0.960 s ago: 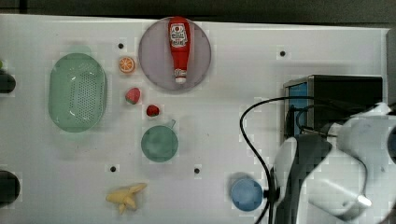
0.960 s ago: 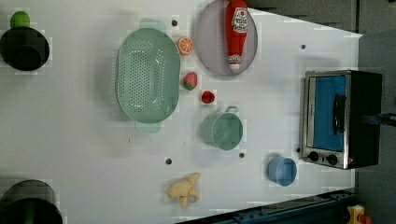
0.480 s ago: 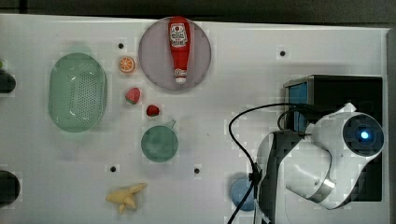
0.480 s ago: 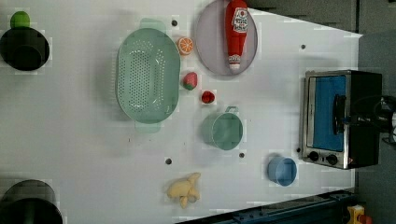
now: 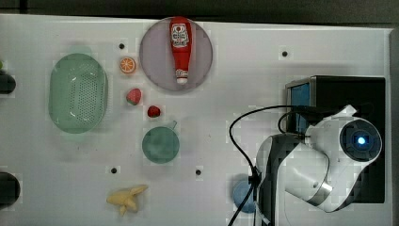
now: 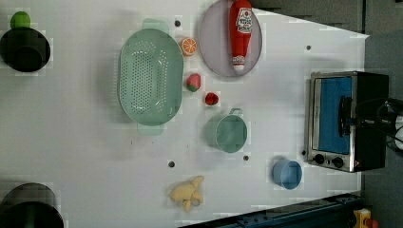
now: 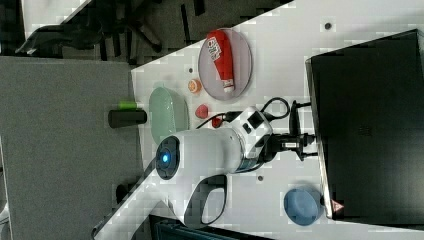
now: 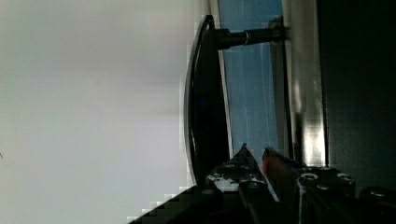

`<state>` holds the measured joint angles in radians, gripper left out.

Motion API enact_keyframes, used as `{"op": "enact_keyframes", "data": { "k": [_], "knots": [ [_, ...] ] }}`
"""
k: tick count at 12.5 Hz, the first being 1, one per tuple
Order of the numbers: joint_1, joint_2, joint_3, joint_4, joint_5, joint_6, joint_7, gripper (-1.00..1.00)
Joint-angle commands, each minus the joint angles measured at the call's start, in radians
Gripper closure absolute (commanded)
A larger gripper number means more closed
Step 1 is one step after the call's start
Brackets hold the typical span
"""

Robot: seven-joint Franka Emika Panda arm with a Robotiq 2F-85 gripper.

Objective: Flap open oven.

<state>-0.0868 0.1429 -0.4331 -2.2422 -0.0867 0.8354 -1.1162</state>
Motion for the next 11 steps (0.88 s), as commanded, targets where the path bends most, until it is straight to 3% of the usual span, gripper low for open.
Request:
{"op": "enact_keyframes", "data": {
  "k": [1, 3, 11],
  "knots": [
    [0.028, 0.000, 0.016, -0.014, -0.010, 0.026, -0.023, 0.65],
    [0.051, 0.000, 0.034, -0.026, -0.069, 0.026, 0.040, 0.65],
    [0.107, 0.028, 0.161, -0.085, -0.478, 0.025, 0.539, 0.65]
  ]
}}
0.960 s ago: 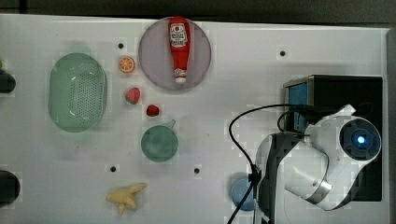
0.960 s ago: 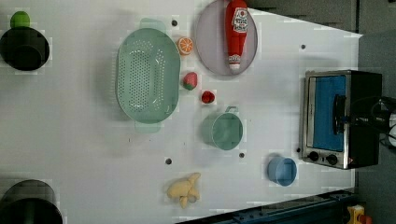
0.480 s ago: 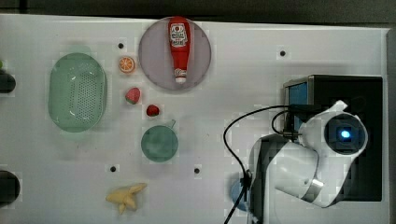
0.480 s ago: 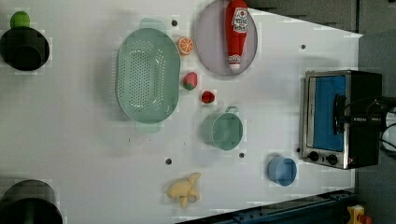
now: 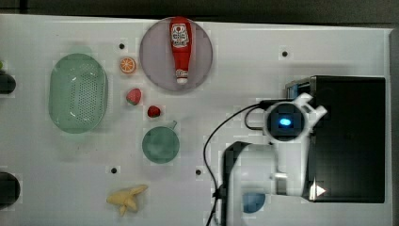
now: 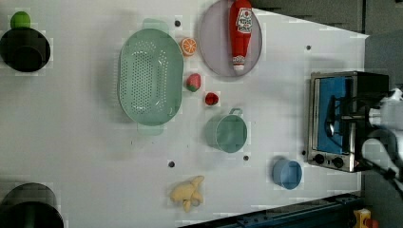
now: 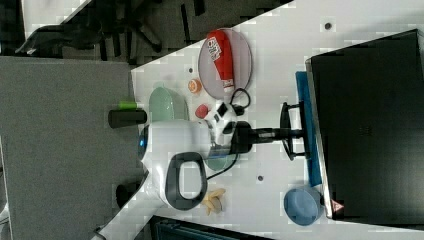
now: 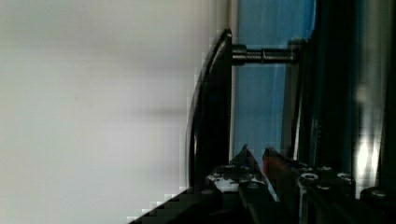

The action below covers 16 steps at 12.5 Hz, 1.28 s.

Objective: Flap open oven.

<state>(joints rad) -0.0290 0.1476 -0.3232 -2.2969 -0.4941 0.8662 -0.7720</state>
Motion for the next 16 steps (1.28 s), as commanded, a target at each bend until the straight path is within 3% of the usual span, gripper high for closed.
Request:
{"op": "enact_keyframes", "data": {
  "k": [1, 6, 9, 11, 16],
  "knots": [
    [0.053, 0.037, 0.068, -0.030, -0.120, -0.009, 0.251, 0.65],
    [0.087, 0.150, 0.145, -0.023, -0.313, -0.020, 0.577, 0.65],
    [0.133, 0.251, 0.167, 0.005, -0.464, -0.052, 0.840, 0.65],
    [0.165, 0.318, 0.173, 0.022, -0.537, -0.063, 0.912, 0.65],
    [0.182, 0.350, 0.172, 0.042, -0.533, -0.017, 0.913, 0.65]
  ]
}}
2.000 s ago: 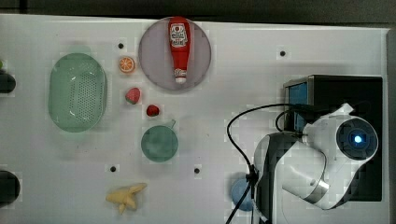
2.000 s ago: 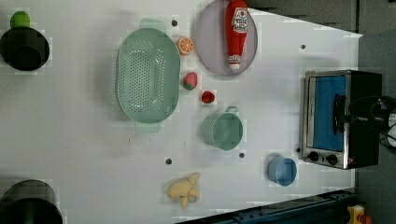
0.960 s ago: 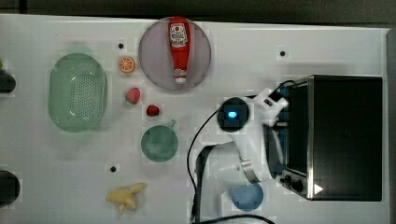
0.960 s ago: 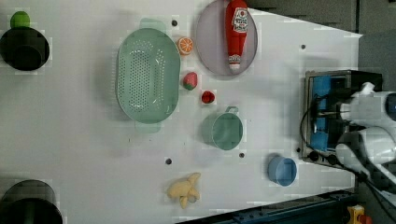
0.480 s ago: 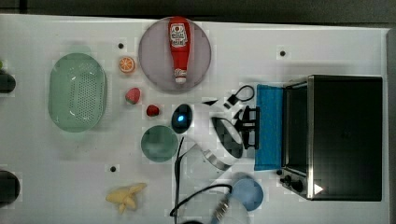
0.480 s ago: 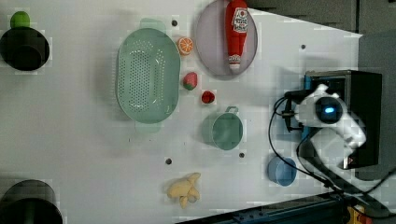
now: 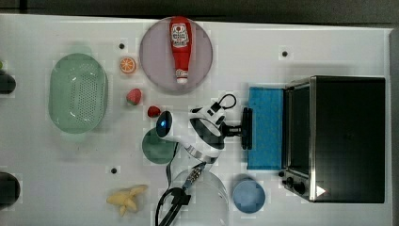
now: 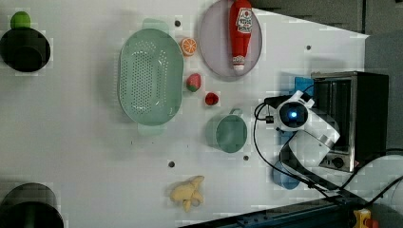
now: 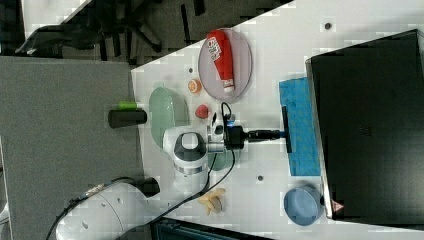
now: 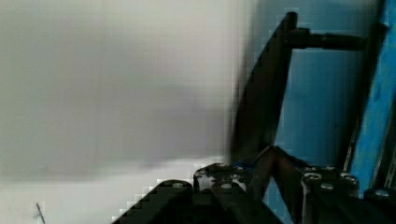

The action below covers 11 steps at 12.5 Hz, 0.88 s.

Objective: Flap open oven.

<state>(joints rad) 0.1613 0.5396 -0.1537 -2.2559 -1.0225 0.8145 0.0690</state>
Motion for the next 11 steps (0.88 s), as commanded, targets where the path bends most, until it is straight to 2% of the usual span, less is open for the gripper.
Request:
{"op": "enact_keyframes", "data": {
  "k": [1, 3, 7, 11],
  "knots": [
    [-0.011, -0.063, 0.000, 0.001, 0.002, 0.051, 0.072, 0.65],
    [-0.022, -0.135, -0.001, 0.000, 0.079, 0.072, 0.072, 0.65],
    [-0.027, -0.313, 0.001, 0.000, 0.447, 0.055, 0.071, 0.65],
    [-0.026, -0.471, 0.002, 0.000, 0.682, -0.036, 0.072, 0.65]
  ]
}}
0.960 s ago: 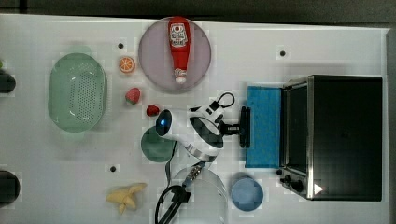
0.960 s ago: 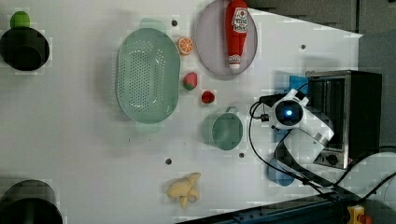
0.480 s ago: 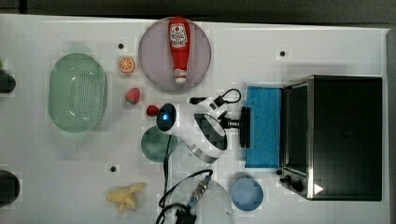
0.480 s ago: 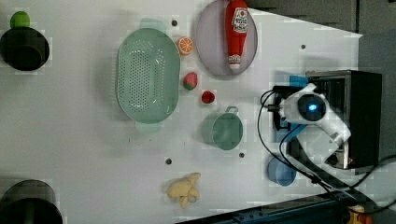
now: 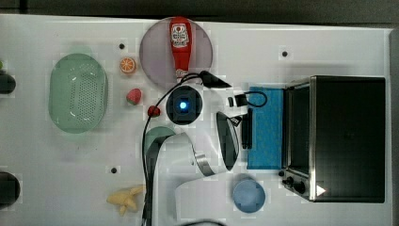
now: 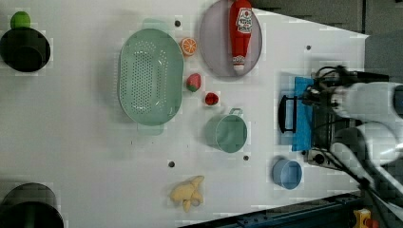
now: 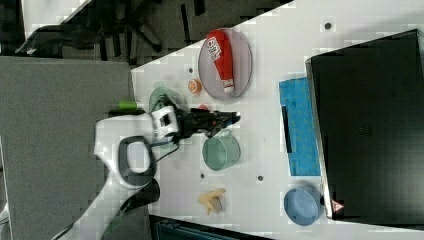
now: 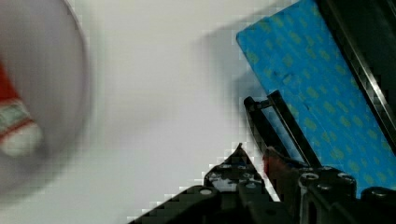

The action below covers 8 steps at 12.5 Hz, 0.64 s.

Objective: Flap open oven.

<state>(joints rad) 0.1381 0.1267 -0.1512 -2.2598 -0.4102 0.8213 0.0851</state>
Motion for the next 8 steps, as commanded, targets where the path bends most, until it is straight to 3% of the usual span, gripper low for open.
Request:
{"op": "enact_keyframes", "data": {
  "k": [1, 4, 8],
  "knots": [
    [-0.003, -0.102, -0.001, 0.006, 0.136, -0.083, 0.055, 0.65],
    [-0.004, -0.245, -0.005, 0.033, 0.329, -0.256, 0.055, 0.65],
    [-0.004, -0.372, -0.006, 0.165, 0.337, -0.503, 0.055, 0.65]
  ]
}}
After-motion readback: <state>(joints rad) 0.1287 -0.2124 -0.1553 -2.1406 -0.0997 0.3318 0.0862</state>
